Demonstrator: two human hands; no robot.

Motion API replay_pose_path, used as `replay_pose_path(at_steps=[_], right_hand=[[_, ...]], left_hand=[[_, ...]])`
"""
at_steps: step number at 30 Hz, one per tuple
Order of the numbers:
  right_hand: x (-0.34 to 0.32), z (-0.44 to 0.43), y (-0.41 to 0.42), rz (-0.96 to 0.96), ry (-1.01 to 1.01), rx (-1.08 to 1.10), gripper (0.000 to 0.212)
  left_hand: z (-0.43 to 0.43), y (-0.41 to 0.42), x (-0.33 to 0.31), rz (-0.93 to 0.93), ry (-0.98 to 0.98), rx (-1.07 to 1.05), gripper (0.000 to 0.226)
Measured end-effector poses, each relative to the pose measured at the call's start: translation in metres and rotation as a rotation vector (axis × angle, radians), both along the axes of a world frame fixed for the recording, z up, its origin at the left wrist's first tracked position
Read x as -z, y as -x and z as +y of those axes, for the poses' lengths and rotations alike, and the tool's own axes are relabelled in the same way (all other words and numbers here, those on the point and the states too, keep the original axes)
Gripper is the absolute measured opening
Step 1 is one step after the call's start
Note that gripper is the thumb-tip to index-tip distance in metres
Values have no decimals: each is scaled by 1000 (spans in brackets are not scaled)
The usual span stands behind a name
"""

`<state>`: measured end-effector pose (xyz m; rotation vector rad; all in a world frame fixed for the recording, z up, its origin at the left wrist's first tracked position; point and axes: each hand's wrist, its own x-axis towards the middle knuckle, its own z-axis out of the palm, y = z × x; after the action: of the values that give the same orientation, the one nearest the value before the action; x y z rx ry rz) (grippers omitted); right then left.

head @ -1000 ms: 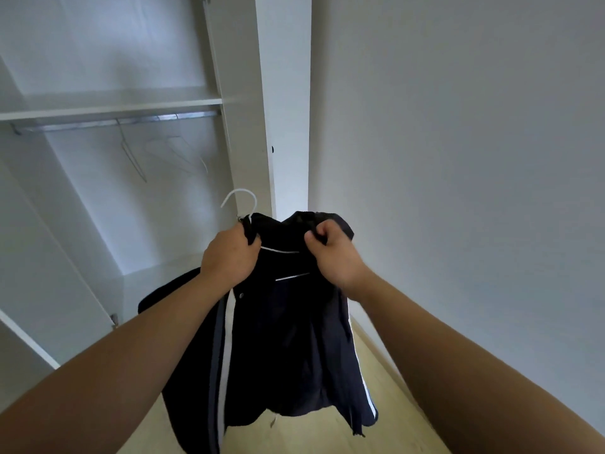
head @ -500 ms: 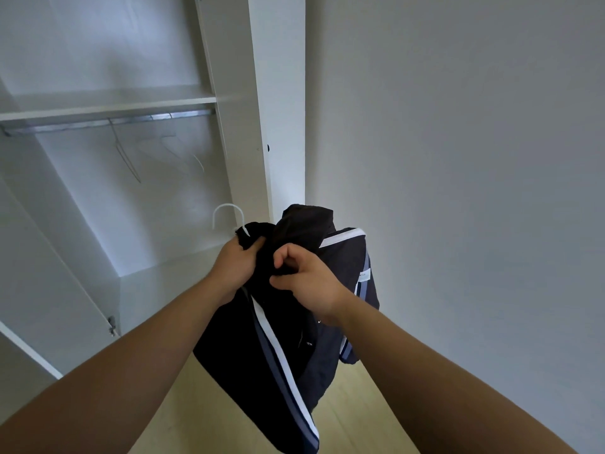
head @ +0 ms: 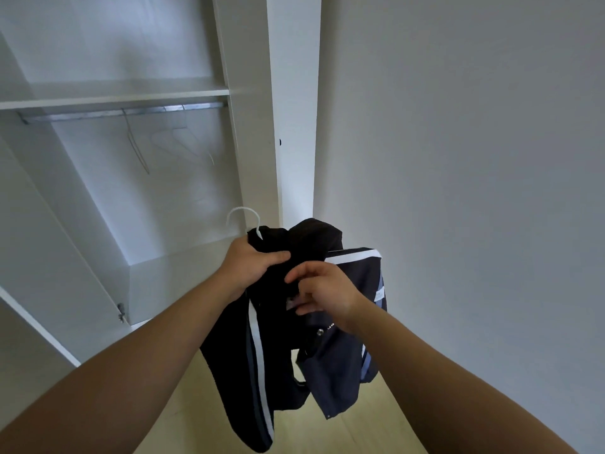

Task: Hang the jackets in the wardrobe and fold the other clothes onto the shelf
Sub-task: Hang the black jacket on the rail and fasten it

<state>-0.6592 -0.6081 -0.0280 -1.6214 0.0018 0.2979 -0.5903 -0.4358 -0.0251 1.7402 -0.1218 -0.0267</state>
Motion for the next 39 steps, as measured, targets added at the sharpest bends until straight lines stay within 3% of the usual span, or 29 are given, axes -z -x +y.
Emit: replay_pose_path(at_steps=[5, 7, 10, 13, 17, 19, 21, 23, 26, 30, 32, 33, 36, 39], right_hand=[[13, 5, -10, -655, 913, 646, 17], [9, 9, -18, -672, 1094, 621, 32], [-3, 26, -35, -451, 1227, 318, 63], [-16, 58, -60, -328, 1081, 109, 61], [-29, 92, -95, -27, 481, 75, 43], [-32, 97, -111, 277, 53, 132, 52], [-30, 104, -131, 507, -218, 128, 73], [-24, 121, -146, 601, -220, 105, 73], [-17, 148, -164, 575, -179, 149, 24], [-1, 159, -189, 399, -486, 311, 34], [10, 158, -200, 383, -562, 209, 19], [13, 158, -204, 405, -506, 150, 22], [29, 149, -226, 522, -230, -59, 62], [43, 141, -249, 618, 14, -212, 63]], left_hand=[[29, 0, -5, -8, 10, -2, 26], [43, 2, -8, -14, 17, 0, 24], [62, 4, -7, -14, 1, -16, 22], [84, 2, -2, -3, -24, -21, 21], [125, -6, 3, -11, -68, 6, 22], [149, -12, 4, -19, -112, 39, 23], [171, -19, 7, -12, -147, 74, 25], [190, -28, 8, -7, -196, 125, 27], [210, -42, 9, -11, -305, 188, 29], [228, -60, 16, -14, -413, 152, 45], [235, -70, 19, -30, -457, 104, 53], [237, -75, 20, -37, -471, 75, 59], [244, -90, 23, -51, -503, 36, 71], [246, -105, 25, -36, -545, 54, 70]])
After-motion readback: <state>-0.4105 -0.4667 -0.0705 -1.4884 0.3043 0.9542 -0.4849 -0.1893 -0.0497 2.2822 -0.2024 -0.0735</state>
